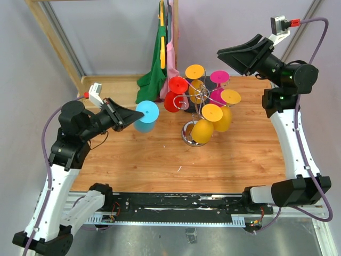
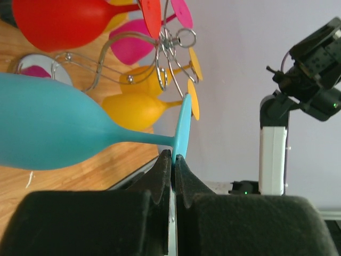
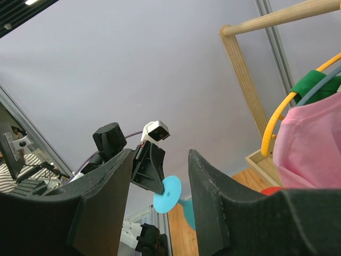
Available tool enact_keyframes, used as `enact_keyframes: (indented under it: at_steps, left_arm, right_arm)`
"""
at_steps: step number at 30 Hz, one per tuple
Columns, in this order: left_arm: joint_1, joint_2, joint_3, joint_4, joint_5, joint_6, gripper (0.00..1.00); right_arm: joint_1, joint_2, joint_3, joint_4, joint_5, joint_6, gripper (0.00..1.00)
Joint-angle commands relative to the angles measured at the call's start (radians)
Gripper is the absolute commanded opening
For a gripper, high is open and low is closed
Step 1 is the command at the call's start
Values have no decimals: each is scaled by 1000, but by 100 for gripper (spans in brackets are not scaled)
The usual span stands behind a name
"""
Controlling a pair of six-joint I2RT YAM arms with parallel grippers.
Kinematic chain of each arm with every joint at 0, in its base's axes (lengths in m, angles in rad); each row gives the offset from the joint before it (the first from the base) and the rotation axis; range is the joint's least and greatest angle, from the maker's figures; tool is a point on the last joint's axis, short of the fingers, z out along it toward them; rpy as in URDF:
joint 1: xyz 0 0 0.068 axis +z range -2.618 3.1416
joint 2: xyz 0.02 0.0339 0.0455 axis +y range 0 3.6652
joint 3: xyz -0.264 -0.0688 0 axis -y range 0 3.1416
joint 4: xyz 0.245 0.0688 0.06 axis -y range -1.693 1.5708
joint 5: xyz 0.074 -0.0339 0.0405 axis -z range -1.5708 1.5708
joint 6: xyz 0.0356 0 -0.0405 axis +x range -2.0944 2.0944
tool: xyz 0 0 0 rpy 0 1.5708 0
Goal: Place the wine glass upside down on the wine glass rack
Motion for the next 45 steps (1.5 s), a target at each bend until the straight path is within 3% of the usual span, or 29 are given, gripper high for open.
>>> enact_keyframes:
  at_steps: [1, 12, 26, 45]
  left_arm:
    - [-79, 23, -15, 19, -31, 26, 0]
    - [-291, 179, 34, 90, -133, 43, 0]
    - [-387, 375, 149, 222, -118, 47, 0]
    - [-392, 502, 234, 349, -175, 22, 0]
  right_arm:
    - [-17, 1, -7, 23, 9, -10, 48]
    - [-23, 11, -7, 23, 15, -9, 48]
    - [-57, -6, -26, 7, 5, -11, 48]
    - [-80, -25, -41, -10, 6, -15, 48]
